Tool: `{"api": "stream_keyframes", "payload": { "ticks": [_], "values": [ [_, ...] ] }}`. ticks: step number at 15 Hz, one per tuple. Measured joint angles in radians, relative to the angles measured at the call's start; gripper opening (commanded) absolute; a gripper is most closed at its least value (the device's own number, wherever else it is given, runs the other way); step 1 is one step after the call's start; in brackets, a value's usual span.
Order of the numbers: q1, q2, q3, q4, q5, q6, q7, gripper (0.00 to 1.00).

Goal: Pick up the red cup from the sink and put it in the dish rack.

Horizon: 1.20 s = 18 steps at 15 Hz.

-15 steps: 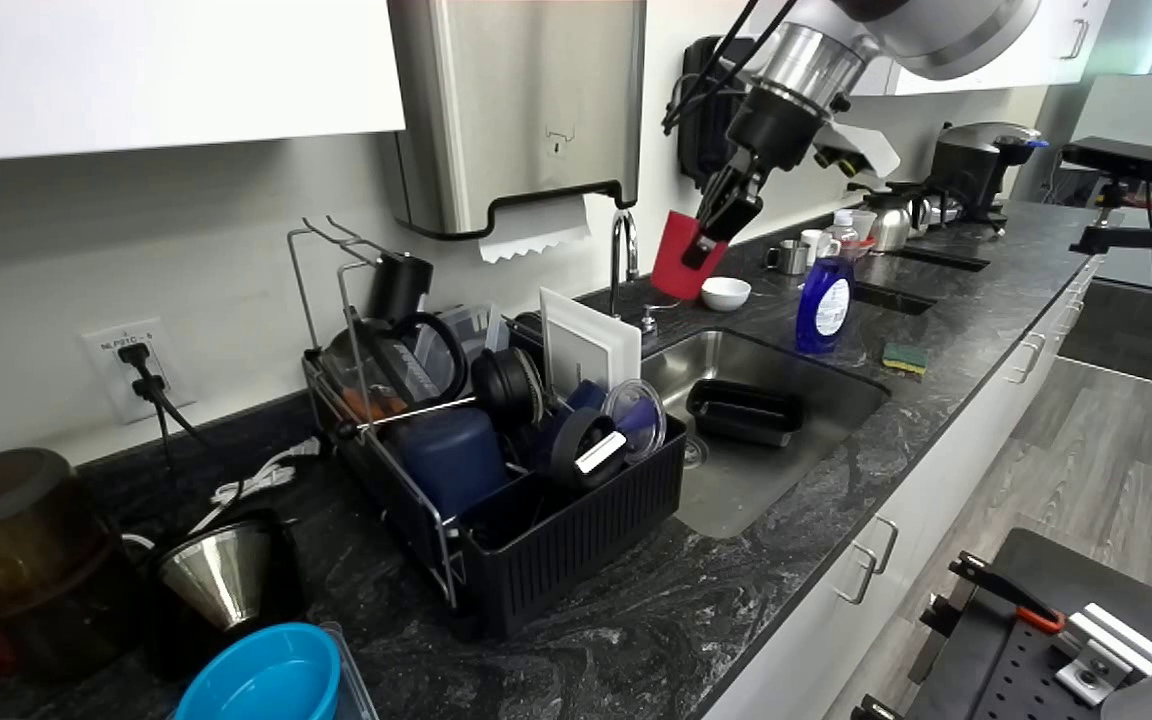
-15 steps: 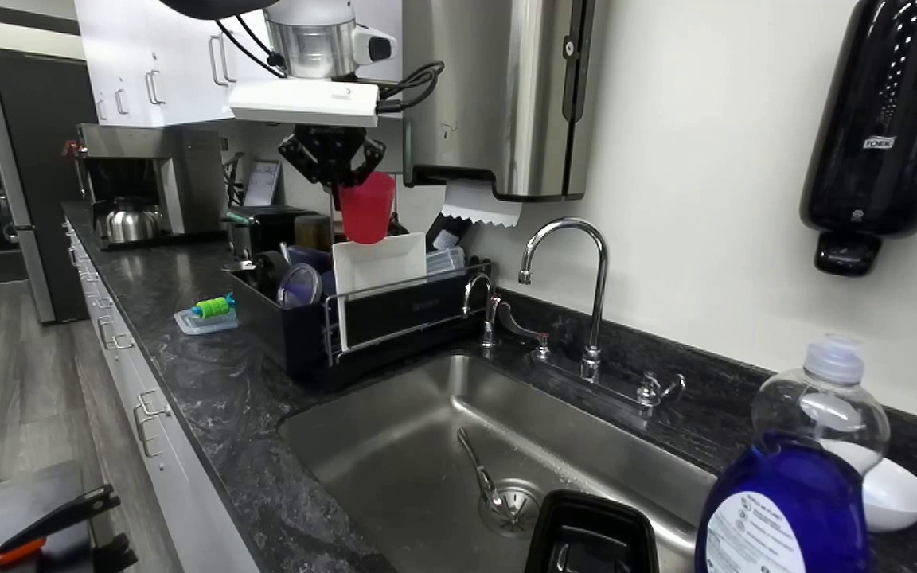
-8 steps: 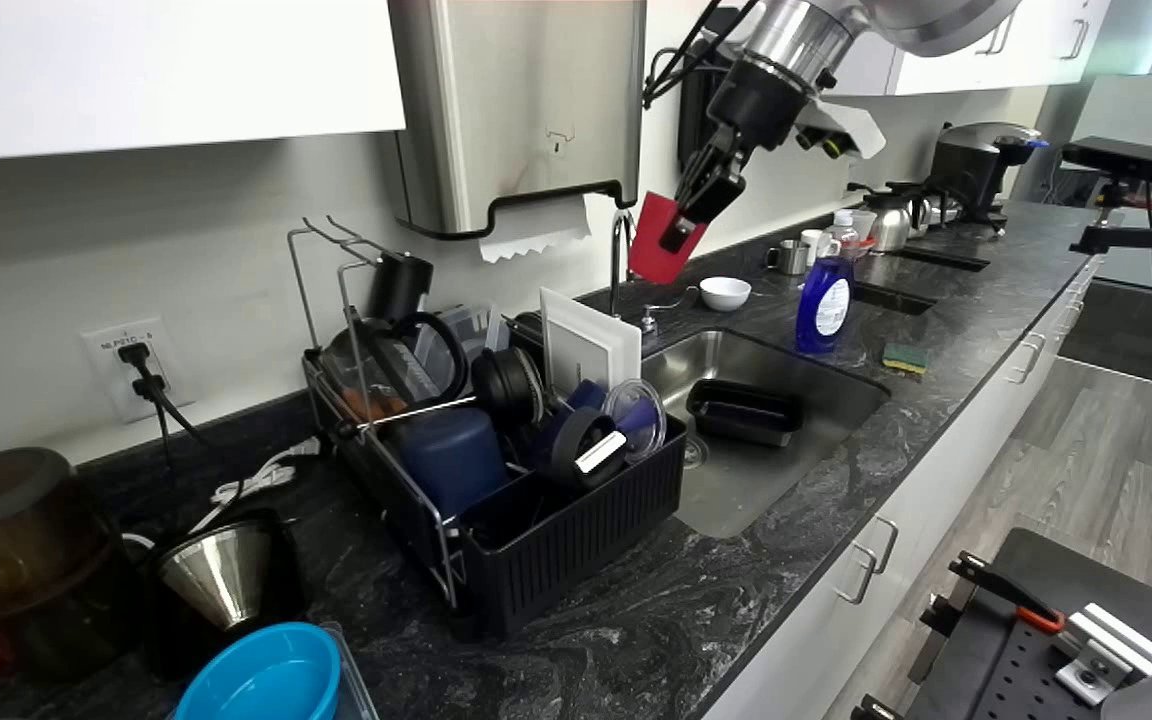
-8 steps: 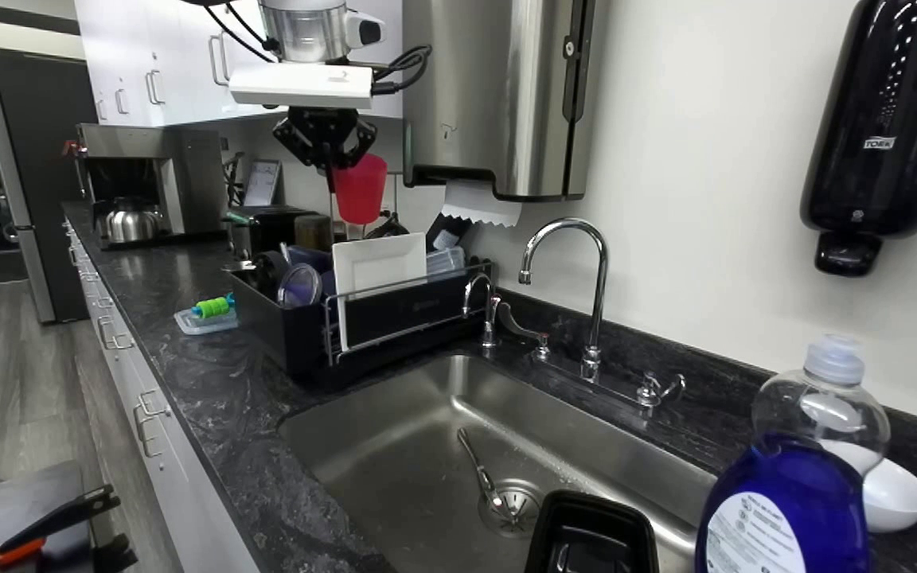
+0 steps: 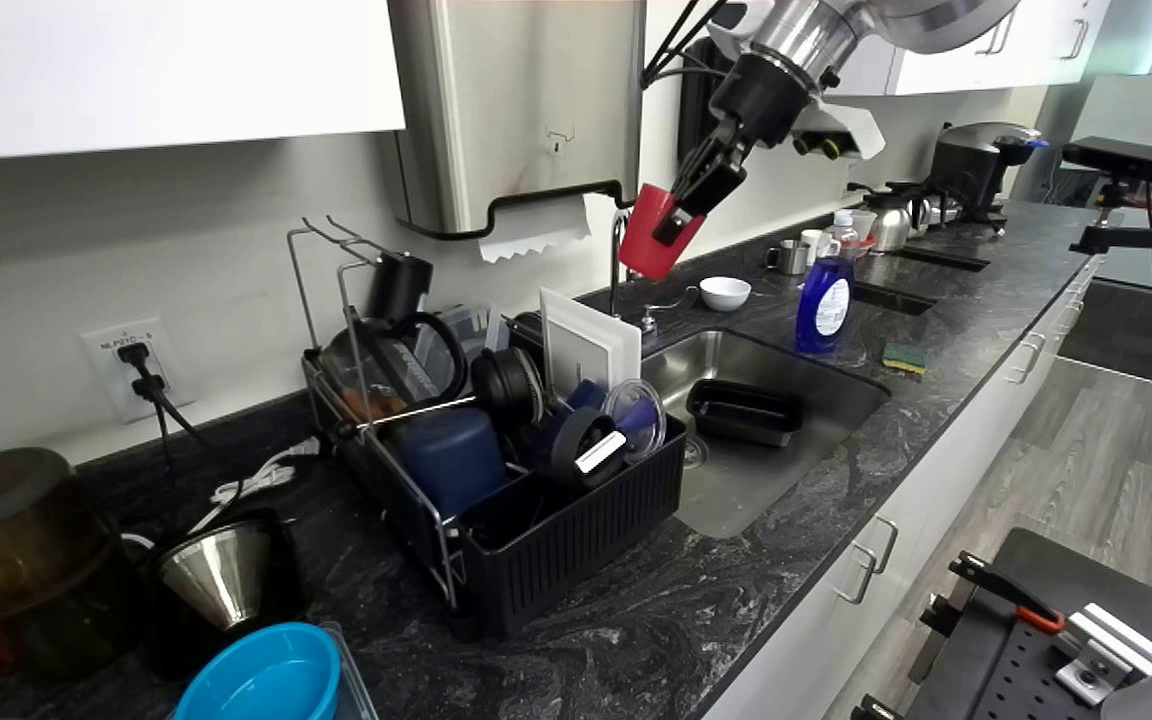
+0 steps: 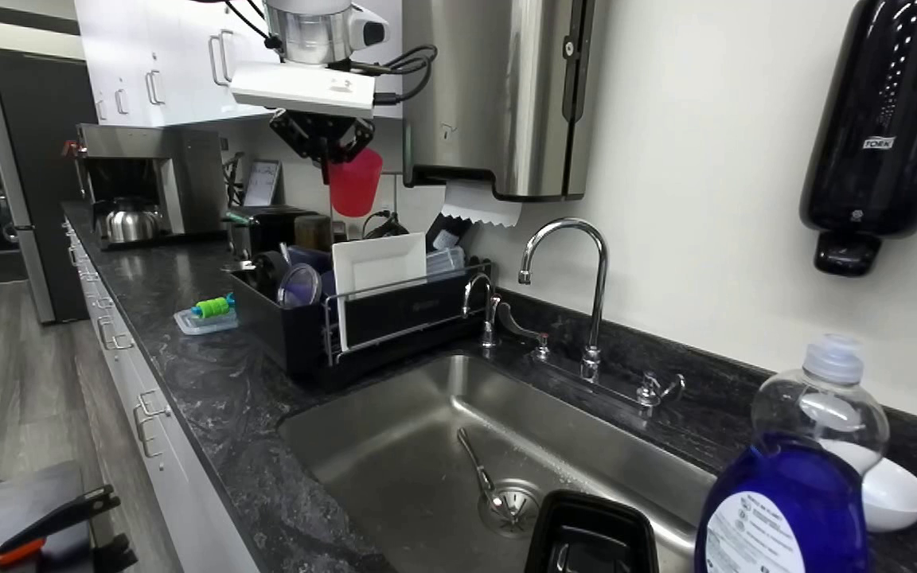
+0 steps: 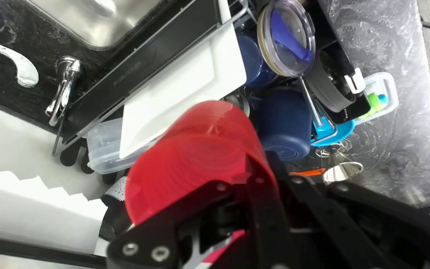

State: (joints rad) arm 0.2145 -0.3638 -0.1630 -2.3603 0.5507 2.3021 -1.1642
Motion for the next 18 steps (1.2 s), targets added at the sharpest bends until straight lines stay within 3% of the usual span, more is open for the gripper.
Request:
{"api": "stream_keyframes", "payload": {
  "ticks": [14,18],
  "values": [
    [0.001,0.001,0.010,0.001,0.002,0.002,0.001,0.01],
    [0.023,0.012,0.035,0.029,0.047,0.002,0.000,0.01]
  ]
}}
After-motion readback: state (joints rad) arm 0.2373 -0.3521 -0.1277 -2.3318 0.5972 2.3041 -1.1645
